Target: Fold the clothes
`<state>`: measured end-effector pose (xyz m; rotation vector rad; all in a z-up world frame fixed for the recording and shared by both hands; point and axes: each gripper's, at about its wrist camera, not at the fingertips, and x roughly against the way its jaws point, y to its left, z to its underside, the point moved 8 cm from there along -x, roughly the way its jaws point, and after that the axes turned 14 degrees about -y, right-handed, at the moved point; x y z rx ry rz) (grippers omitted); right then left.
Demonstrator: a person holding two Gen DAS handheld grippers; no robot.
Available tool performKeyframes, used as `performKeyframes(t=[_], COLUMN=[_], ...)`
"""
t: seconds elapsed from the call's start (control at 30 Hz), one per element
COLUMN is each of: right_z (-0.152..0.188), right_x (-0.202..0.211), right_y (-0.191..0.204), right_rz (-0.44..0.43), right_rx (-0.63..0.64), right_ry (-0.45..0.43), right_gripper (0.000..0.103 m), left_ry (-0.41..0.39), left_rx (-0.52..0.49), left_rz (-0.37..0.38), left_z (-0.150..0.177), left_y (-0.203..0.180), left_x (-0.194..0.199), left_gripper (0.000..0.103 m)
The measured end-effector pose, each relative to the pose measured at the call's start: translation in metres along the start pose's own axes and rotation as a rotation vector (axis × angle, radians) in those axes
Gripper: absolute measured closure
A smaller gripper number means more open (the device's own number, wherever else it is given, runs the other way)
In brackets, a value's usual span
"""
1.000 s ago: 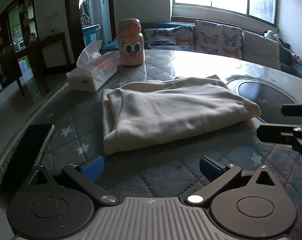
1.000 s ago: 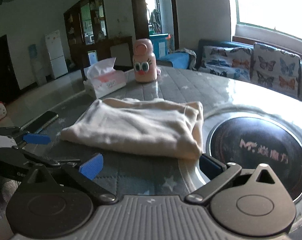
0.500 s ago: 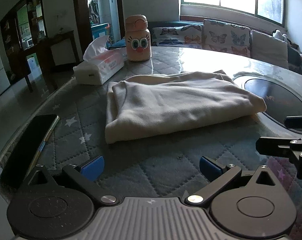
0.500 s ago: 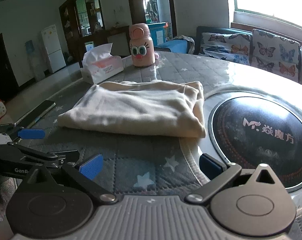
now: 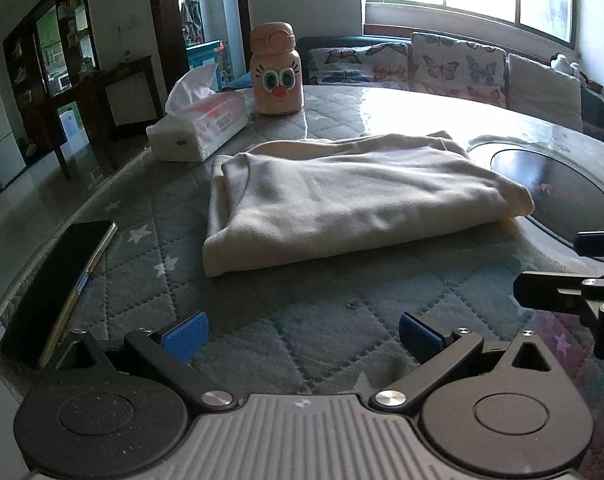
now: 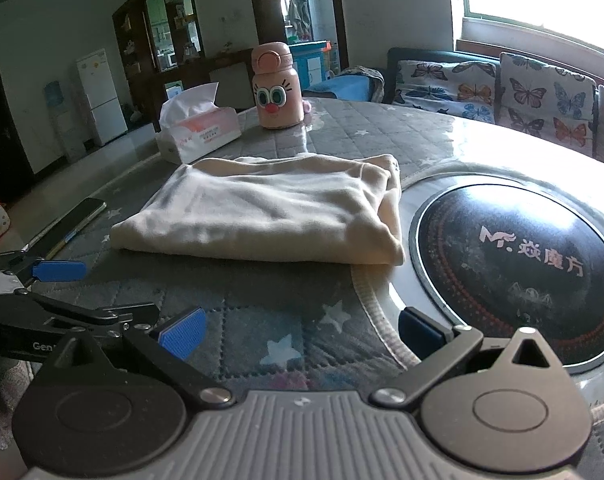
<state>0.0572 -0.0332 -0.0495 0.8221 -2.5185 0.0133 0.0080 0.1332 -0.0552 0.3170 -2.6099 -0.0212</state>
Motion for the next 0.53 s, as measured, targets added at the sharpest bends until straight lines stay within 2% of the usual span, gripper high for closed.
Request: performKeyframes(t=[0.53], right_z=[0.0011], right_x=[0.0054], right_y=[0.0039], right_rz=[-0.007], right_rx=[0.004], right_ry=[-0.003], right_gripper=[0.0], left_ry=[-0.016], left_rx=[0.001], left_rz=[-0.019], left_z=[-0.0026], left_y=[0.0003], left_x=[0.007], left_gripper=[0.0])
